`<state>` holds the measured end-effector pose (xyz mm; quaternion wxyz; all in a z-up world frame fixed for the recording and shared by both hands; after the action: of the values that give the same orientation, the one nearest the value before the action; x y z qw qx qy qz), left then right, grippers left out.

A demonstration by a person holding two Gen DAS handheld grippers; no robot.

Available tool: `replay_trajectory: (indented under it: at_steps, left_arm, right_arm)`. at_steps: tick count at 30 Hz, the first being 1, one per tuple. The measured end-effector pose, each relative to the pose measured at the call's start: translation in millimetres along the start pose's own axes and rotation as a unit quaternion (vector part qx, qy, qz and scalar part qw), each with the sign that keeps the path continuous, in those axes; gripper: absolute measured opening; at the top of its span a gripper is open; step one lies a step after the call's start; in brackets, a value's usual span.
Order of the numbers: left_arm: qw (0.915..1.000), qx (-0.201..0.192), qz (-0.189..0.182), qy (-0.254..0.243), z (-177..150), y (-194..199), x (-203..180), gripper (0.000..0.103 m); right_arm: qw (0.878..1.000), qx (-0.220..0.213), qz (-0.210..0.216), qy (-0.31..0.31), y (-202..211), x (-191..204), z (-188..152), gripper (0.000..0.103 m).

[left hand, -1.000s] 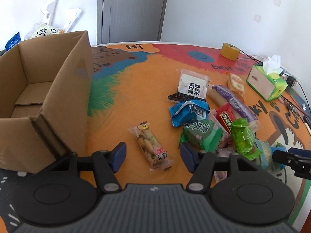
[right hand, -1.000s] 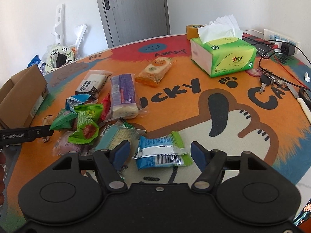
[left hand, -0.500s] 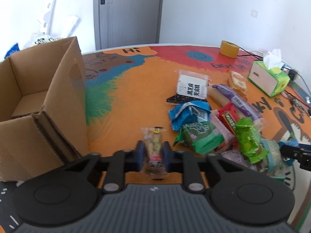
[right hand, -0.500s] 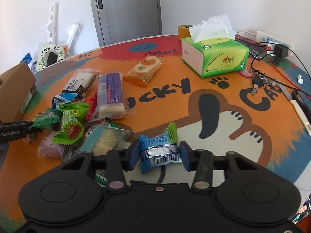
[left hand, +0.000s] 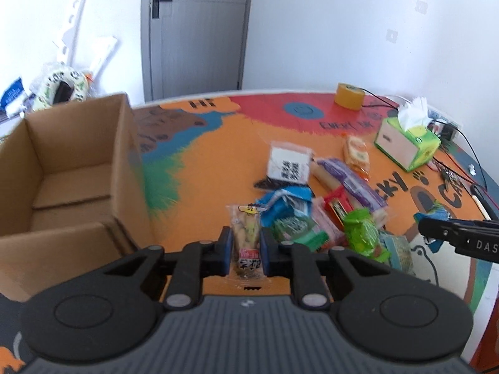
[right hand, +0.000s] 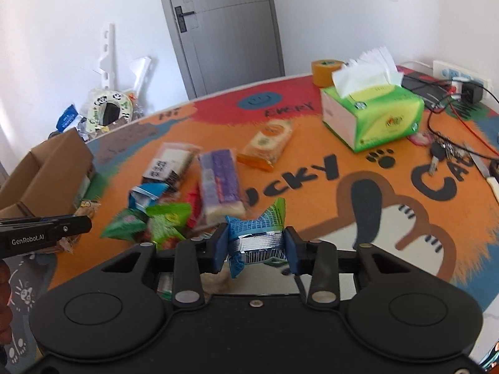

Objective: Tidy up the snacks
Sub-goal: 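Carry both snacks over the cardboard box and open both tools to drop them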

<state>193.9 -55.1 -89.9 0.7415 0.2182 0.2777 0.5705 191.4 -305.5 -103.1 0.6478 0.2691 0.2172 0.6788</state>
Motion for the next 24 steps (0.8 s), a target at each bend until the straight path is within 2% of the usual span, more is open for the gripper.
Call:
replay_trajectory:
  at_steps: [10,16,19,24]
  left_arm:
    - [0.9997,-0.017,-0.012,-0.009,27,31,16,0.017]
    - [0.9995,-0.012,-0.011,-0.026,48,47,30,0.017]
    - [0.9994,0.004,-0.020,-0.030,57,49,38,0.017]
    - [0.9976,0.046,-0.034,-0.039,70,51,49,0.017]
  right_arm:
    - [0.999,-0.008,0.034,0.015,12,21,25,0.038]
    - [0.995,0.014,0.049,0.084,6,49,46,0.038]
    - [0.990,0.038,0.062,0.117,1,67,55,0.038]
    - [0.986,0.053,0.073,0.143,1,90,73,0.037]
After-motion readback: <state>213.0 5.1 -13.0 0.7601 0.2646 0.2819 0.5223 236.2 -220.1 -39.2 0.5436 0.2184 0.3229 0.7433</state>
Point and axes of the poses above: each gripper's, at about its wrist camera, not at the fingertips, and y roughly against the way its jaws point, x to its left, z to its top, the point moved 3 cm from there along -y, roughly the way its jaws point, and after that the axes turned 7 degrees about -z, right-handed, at the moved point
